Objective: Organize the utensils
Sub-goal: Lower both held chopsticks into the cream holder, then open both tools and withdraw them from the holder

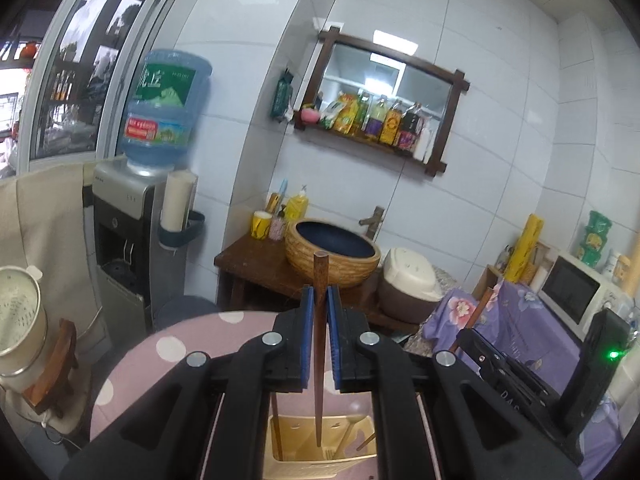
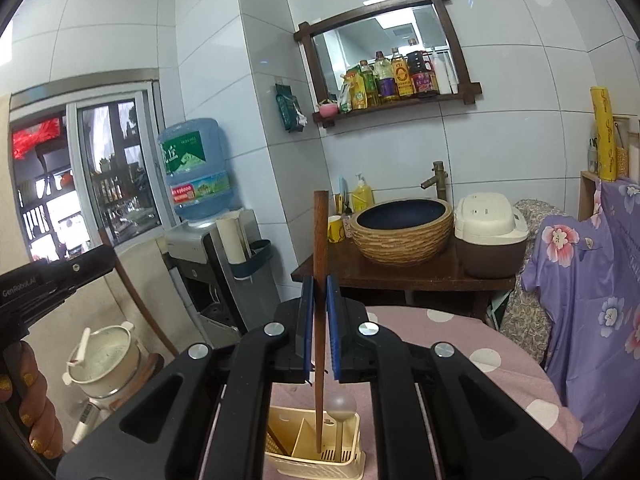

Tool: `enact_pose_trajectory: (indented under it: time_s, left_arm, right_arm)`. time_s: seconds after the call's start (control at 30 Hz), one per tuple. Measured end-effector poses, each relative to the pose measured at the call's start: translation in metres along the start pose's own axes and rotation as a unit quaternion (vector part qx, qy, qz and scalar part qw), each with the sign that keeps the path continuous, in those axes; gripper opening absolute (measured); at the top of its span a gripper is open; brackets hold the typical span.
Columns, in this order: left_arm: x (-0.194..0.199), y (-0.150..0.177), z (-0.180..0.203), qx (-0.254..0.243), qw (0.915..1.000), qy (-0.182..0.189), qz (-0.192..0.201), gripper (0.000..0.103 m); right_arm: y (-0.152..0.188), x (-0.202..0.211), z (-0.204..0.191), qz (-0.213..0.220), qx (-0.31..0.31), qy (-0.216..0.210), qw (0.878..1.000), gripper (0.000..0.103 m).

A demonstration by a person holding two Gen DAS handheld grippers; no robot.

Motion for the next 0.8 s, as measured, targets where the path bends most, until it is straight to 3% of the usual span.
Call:
enact_pose_trajectory:
  time_s: [0.3, 0.53, 0.8]
  left_arm:
    - [-0.026, 0.08, -0.025, -0.016, 0.9981, -0.031, -0.05, 0.008]
    - [-0.032, 0.128, -0.026, -0.024, 0.9953, -0.031, -0.089, 0.008]
    - [-0.037, 0.145, -0.03, -0.021, 0.9937, -0.034, -0.105, 0.008]
  right_arm:
    - [0.08, -0.015, 0.004, -0.043, 0.008, 0.009, 0.999, 0.007]
    - [0.108, -0.015, 0.008, -0.064, 0.016, 0.01, 0.998, 0.007]
    - [0.113, -0.016, 0.017, -0.065, 0.005, 0.012, 0.998, 0.008]
Point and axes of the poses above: each gripper's, at about its wrist camera, not at the fingertips, and x roughly against the way its jaws point, z to its right, y to its underside, the point moved 10 cm from there along -x, roughly the way its jaws point, and after that the axes turned 15 degrees about z, right-handed, at the moved point
